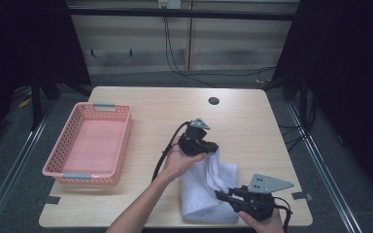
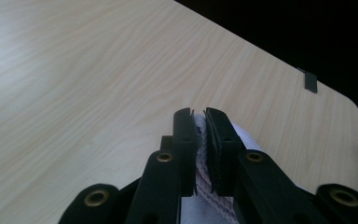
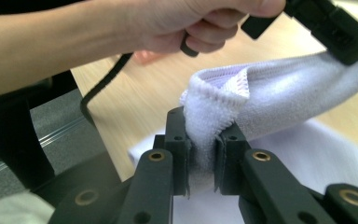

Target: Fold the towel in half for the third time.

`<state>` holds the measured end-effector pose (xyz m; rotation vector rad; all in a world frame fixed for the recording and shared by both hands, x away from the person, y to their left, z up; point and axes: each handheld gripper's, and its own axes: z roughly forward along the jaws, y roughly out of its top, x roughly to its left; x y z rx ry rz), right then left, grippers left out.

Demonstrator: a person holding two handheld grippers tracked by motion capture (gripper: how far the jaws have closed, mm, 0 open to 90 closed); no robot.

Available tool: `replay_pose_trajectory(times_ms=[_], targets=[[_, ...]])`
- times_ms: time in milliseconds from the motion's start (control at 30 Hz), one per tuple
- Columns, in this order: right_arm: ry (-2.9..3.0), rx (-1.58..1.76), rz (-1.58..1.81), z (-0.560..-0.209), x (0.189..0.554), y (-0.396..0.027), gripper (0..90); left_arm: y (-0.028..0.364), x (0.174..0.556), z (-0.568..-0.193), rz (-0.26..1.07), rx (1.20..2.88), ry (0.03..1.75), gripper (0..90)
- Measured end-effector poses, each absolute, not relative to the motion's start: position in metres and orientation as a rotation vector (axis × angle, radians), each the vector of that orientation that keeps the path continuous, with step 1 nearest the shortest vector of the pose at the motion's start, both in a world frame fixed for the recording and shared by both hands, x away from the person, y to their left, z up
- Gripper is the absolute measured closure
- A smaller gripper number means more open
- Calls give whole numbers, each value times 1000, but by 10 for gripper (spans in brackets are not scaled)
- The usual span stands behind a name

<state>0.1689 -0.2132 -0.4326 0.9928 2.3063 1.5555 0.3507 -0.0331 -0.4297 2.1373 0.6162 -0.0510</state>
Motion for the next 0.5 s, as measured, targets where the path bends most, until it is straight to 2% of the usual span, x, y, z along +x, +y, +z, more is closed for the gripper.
replay_pose_trajectory(times_ms=[133, 200, 300, 333, 433, 500], targets=[[2346, 1062, 1480, -449, 163, -233, 738, -57, 347, -455, -104, 2156, 622, 800], [2357, 1097, 1440, -455, 158, -242, 660, -60, 348, -461, -122, 2150, 621, 717], [2371, 1148, 1402, -458, 152, -255, 484, -52, 348, -456, -118, 2094, 635, 531], [2366, 1161, 1398, -457, 151, -258, 426, -47, 347, -452, -112, 2066, 631, 518], [2289, 1167, 1416, -447, 159, -269, 368, -27, 346, -438, -61, 2051, 640, 487], [2258, 1179, 1396, -444, 174, -271, 378, -14, 340, -433, -27, 2069, 638, 522]])
